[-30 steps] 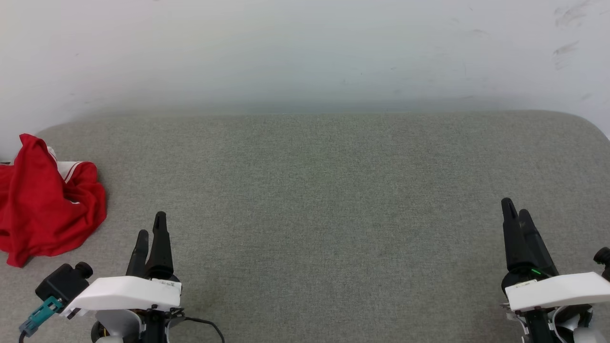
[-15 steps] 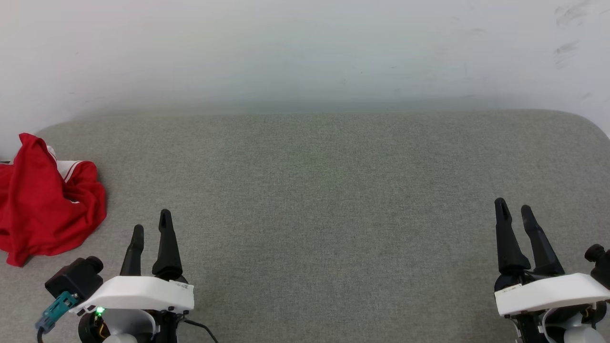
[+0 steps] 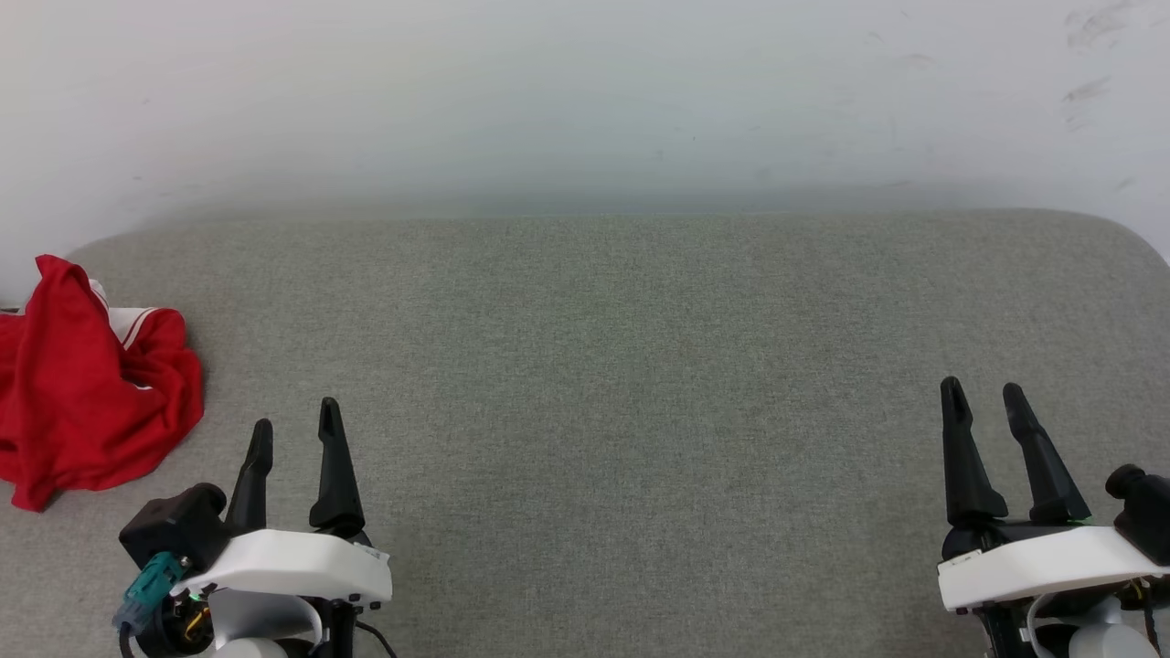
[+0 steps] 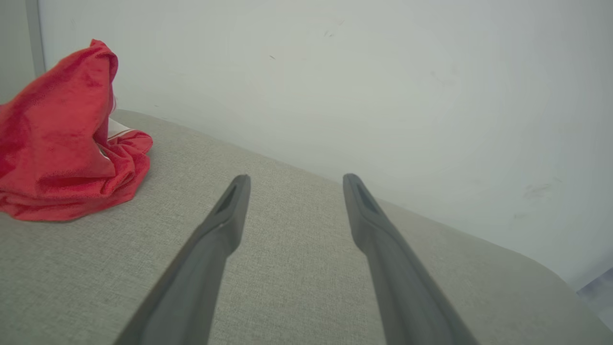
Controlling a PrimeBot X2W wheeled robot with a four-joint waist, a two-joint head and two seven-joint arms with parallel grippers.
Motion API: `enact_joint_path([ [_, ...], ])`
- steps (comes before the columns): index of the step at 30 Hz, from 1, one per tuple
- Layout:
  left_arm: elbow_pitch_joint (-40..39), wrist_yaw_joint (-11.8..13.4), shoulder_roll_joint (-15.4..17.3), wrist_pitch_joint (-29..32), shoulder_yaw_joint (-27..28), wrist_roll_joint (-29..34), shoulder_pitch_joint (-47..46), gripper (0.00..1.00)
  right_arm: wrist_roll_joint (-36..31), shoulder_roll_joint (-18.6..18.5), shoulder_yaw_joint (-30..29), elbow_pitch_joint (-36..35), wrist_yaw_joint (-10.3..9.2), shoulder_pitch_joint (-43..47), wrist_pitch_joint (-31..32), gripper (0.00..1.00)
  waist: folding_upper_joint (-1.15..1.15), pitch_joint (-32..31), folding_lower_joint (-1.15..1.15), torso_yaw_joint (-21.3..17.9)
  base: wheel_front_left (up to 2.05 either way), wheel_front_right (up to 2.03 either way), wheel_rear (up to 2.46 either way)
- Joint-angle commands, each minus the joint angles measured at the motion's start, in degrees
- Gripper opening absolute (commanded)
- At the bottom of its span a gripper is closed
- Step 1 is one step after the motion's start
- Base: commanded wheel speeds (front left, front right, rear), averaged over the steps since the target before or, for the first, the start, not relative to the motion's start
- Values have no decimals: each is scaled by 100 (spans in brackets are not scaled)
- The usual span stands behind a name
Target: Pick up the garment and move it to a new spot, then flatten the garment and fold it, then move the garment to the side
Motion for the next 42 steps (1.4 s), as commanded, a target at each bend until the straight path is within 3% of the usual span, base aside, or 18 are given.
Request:
enact_joint_path([
  [1,-90,57,46,-67,-46,197,20,100,-221,6,14,-98,-1,-3,-68,100,0,1,0,0,0,0,0],
  [24,-144,385,216,-375,-435,1385,88,100,-1475,9,51,-223,-1,89,-370,100,0,-6,0,10,0,0,0],
  [36,-97,253,173,-502,-433,1780,158,100,-1763,11,98,-160,-2,139,-495,100,0,-25,0,11,0,0,0],
  [42,-4,64,103,-561,-341,1897,174,100,-1902,12,113,-137,-2,163,-558,100,0,-17,0,17,0,0,0],
])
